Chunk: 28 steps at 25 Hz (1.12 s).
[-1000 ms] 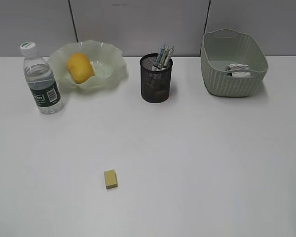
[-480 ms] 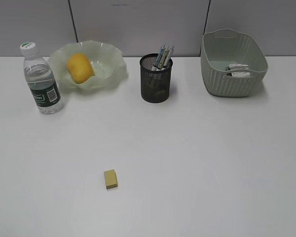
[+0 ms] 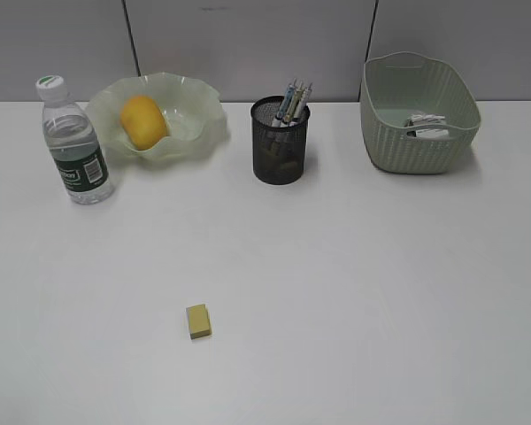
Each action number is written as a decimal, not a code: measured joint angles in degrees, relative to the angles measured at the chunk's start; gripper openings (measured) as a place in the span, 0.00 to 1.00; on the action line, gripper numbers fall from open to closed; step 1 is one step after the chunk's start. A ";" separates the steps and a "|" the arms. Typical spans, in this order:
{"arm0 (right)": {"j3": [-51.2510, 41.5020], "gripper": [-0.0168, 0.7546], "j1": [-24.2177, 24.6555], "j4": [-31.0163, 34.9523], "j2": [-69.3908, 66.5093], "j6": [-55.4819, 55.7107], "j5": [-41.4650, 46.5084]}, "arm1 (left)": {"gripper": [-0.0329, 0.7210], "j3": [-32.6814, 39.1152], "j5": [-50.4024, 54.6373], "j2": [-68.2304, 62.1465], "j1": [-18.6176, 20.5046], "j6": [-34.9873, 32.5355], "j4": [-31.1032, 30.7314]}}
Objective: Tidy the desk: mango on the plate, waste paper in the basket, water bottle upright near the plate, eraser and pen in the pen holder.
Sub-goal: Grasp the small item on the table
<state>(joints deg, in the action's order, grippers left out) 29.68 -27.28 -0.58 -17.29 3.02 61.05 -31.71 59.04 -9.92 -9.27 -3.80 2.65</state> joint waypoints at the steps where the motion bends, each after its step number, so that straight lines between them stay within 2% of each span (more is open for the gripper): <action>1: -0.14 0.68 0.00 0.00 0.00 0.00 -0.06 | 0.65 -0.84 -0.98 -1.66 0.00 -0.12 0.01; 6: -0.12 0.68 0.00 0.00 0.00 0.01 -0.12 | 0.65 -4.94 -6.44 -12.77 0.00 -2.90 1.48; 13: -0.12 0.68 0.00 0.00 0.00 0.06 -0.12 | 0.65 -9.45 -13.29 -31.91 -0.10 -11.71 12.83; 17: -0.12 0.68 0.00 0.00 0.00 0.06 -0.17 | 0.65 -12.24 -14.26 -42.91 -2.01 -14.26 14.27; 21: -0.12 0.68 0.00 0.00 0.00 0.06 -0.17 | 0.66 -14.19 -17.27 -49.75 -7.56 -15.61 14.16; 28: -0.12 0.68 0.00 0.00 0.00 0.06 -0.17 | 0.71 -17.03 -22.30 -61.77 -19.91 -16.14 12.03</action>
<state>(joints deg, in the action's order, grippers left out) 29.55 -27.28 -0.58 -17.29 3.08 60.88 -48.73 36.74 -71.70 -29.18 -19.94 14.68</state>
